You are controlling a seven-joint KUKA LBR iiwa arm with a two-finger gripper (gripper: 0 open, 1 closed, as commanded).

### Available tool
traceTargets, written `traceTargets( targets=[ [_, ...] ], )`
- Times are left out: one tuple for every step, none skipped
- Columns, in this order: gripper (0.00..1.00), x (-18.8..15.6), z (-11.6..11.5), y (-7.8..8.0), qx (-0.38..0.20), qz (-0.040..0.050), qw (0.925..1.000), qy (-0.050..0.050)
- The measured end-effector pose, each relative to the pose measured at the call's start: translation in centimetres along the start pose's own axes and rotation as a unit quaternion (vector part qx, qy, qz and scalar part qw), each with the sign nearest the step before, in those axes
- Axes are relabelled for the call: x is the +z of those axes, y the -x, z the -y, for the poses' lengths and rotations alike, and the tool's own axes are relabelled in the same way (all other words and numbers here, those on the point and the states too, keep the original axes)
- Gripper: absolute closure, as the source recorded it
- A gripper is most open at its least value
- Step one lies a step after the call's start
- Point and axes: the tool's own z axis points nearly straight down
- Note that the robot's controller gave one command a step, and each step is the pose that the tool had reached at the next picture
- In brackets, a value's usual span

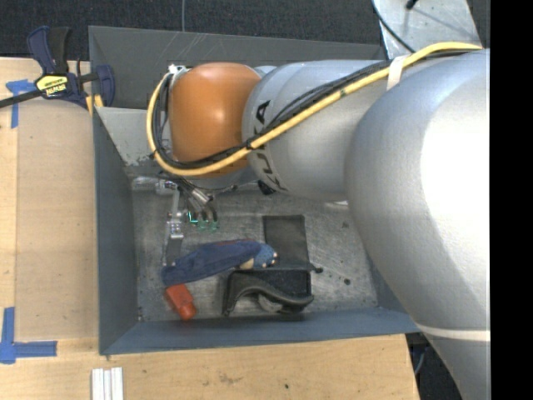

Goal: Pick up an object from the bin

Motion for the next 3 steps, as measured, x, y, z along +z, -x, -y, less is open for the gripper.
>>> traceTargets(
  targets=[
    [0.0,0.7,6.5,-3.0,-0.03,0.0092,0.9995,0.003],
    [0.0,3.7,9.2,-6.7,0.002,0.0068,1.0,0.004],
    [0.0,5.5,14.3,-4.8,-0.053,0.007,0.9985,0.005]
  ],
)
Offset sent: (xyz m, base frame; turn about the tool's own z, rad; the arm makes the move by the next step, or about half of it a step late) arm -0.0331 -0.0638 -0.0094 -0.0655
